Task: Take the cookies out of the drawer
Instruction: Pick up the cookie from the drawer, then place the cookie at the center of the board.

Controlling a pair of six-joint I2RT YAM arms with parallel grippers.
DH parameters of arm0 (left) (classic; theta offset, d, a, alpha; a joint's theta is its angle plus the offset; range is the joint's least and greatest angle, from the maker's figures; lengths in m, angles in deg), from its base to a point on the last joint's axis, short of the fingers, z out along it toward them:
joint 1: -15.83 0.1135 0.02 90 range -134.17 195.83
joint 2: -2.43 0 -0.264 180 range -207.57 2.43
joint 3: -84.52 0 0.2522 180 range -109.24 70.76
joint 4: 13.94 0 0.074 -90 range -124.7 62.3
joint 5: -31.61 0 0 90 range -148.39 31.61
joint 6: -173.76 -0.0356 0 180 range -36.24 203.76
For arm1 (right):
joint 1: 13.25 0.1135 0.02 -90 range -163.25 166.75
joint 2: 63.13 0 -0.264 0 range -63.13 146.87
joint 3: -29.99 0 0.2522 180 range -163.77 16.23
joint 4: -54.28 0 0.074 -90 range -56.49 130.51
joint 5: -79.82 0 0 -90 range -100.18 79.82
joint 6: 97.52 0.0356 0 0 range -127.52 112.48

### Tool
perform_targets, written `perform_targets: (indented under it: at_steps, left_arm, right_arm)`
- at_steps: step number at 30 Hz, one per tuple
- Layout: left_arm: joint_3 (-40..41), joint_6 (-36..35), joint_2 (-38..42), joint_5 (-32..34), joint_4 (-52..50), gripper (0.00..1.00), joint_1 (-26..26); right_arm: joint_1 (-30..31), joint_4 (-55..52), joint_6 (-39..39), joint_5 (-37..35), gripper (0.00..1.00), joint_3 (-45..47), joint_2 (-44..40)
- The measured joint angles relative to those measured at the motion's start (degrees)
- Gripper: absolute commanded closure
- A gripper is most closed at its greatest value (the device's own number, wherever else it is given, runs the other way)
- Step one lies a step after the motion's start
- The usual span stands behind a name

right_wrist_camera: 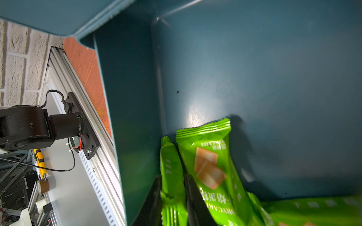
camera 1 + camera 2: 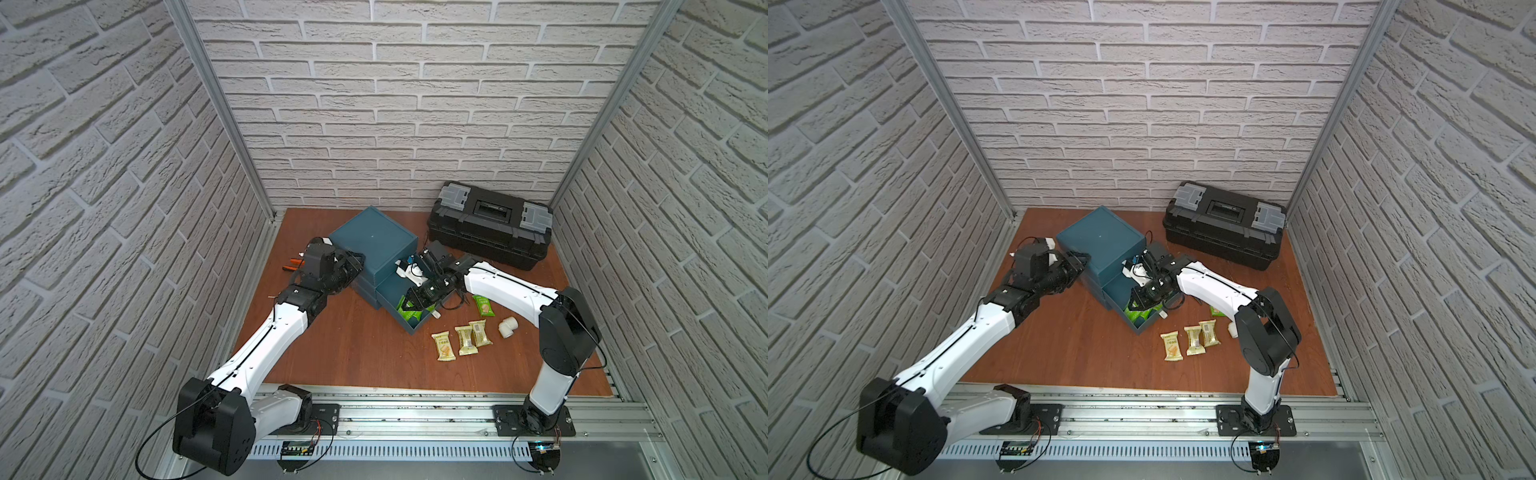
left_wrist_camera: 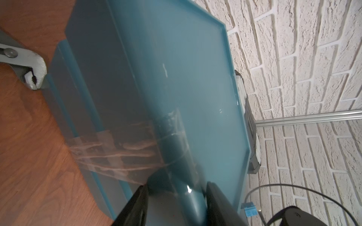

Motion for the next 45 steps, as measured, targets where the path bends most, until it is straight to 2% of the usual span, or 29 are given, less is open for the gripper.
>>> perform_targets:
  at_steps: [7,17,27,31,34,40,45]
  left_arm:
    - [0.00,-0.07,0.04,0.02,-0.02,0.49,0.00]
    - [0.02,-0.33,0.09,0.00,-0.04,0.49,0.02]
    - [0.02,-0.48,0.11,-0.17,-0.07,0.49,0.11]
    - [0.02,-0.48,0.11,-0.33,-0.07,0.49,0.15]
    - [0.02,-0.48,0.11,-0.44,-0.07,0.49,0.24]
    - [0.02,-0.48,0.11,-0.59,-0.07,0.49,0.26]
    - [0.02,-0.48,0.09,-0.61,-0.04,0.49,0.26]
  right_arm:
    - [-0.79,0.02,1.09,-0.59,0.80,0.02,-2.97]
    - [-5.35,-0.20,2.80,-2.19,0.81,1.60,-13.79]
    - [-20.35,-2.82,8.15,-6.99,0.82,12.92,-33.16]
    - [-26.80,-3.28,12.83,-10.08,0.82,19.85,-40.59]
    - [-28.48,-2.08,18.32,-11.69,0.83,26.38,-43.82]
    - [-28.52,6.08,28.46,-11.78,0.82,37.11,-42.82]
    - [-28.52,15.54,31.89,-9.84,0.81,39.80,-36.02]
